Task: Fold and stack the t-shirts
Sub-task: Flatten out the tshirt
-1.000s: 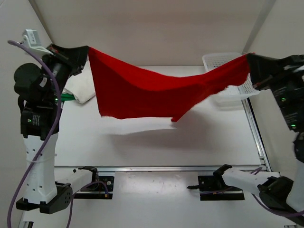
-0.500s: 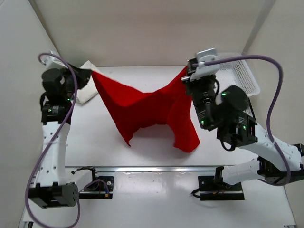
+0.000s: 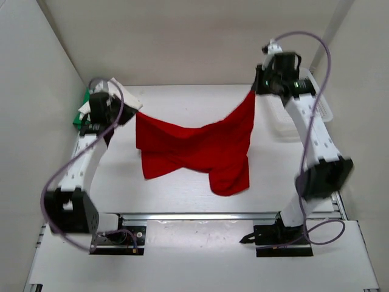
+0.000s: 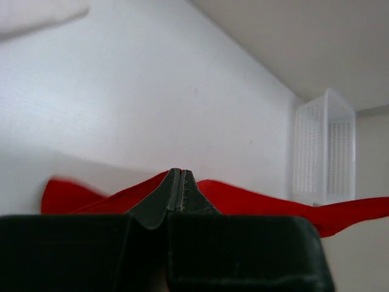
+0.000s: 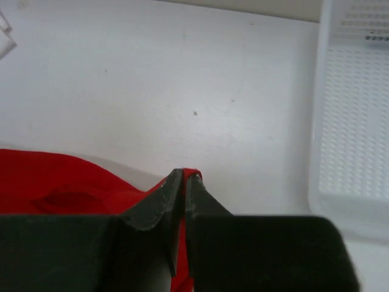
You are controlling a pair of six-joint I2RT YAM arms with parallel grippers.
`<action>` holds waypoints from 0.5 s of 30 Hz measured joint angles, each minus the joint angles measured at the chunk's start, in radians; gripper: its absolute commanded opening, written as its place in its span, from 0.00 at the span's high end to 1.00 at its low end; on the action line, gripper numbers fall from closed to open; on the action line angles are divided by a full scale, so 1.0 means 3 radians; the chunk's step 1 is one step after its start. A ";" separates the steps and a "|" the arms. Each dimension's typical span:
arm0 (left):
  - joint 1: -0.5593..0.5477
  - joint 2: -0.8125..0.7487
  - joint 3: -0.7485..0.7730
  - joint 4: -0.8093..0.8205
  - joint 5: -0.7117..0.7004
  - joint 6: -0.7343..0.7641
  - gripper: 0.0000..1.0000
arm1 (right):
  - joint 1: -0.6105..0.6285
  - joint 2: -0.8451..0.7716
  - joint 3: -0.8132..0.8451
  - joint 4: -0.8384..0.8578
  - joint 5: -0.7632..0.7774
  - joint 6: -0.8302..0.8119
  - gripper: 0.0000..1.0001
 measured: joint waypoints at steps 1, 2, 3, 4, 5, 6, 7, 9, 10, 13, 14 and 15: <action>-0.0004 0.0277 0.0271 -0.0027 0.0013 -0.0019 1.00 | -0.0065 0.0371 0.0481 -0.0107 -0.0134 0.0037 1.00; -0.0001 0.0591 0.0632 -0.0031 0.0028 -0.0042 1.00 | -0.0121 0.0778 0.1031 -0.0167 -0.0234 0.0083 1.00; 0.0005 0.0841 0.0959 -0.0050 0.0038 -0.0056 1.00 | -0.0172 0.1134 0.1559 -0.0134 -0.0338 0.0136 1.00; 0.0013 0.1090 0.1339 -0.0070 0.0056 -0.0079 1.00 | -0.0221 0.1352 0.1839 0.0038 -0.0464 0.0206 1.00; 0.0036 0.1306 0.1733 -0.0112 0.0090 -0.0106 1.00 | -0.0276 0.1471 0.1990 0.0158 -0.0567 0.0299 1.00; 0.0060 0.1452 0.2052 -0.0111 0.0123 -0.0125 1.00 | -0.0341 0.1509 0.2087 0.0175 -0.0651 0.0376 1.00; 0.0089 0.1556 0.2346 -0.0137 0.0155 -0.0154 1.00 | -0.0407 0.1514 0.2188 0.0184 -0.0710 0.0440 1.00; 0.0184 0.1633 0.2795 -0.0126 0.0212 -0.0217 1.00 | -0.0551 0.1466 0.2360 0.0381 -0.0820 0.0547 1.00; 0.0231 0.1630 0.2940 -0.0112 0.0225 -0.0243 1.00 | -0.0617 0.1394 0.2384 0.0540 -0.0858 0.0581 1.00; 0.0383 0.1575 0.3274 0.0001 0.0272 -0.0317 1.00 | -0.0823 0.1088 0.2421 0.0958 -0.1081 0.0682 1.00; 0.0426 0.1544 0.3300 0.0047 0.0276 -0.0331 1.00 | -0.0886 0.1002 0.2430 0.1080 -0.1170 0.0702 1.00; 0.0472 0.1500 0.3292 0.0094 0.0284 -0.0346 1.00 | -0.0942 0.0896 0.2435 0.1197 -0.1261 0.0706 1.00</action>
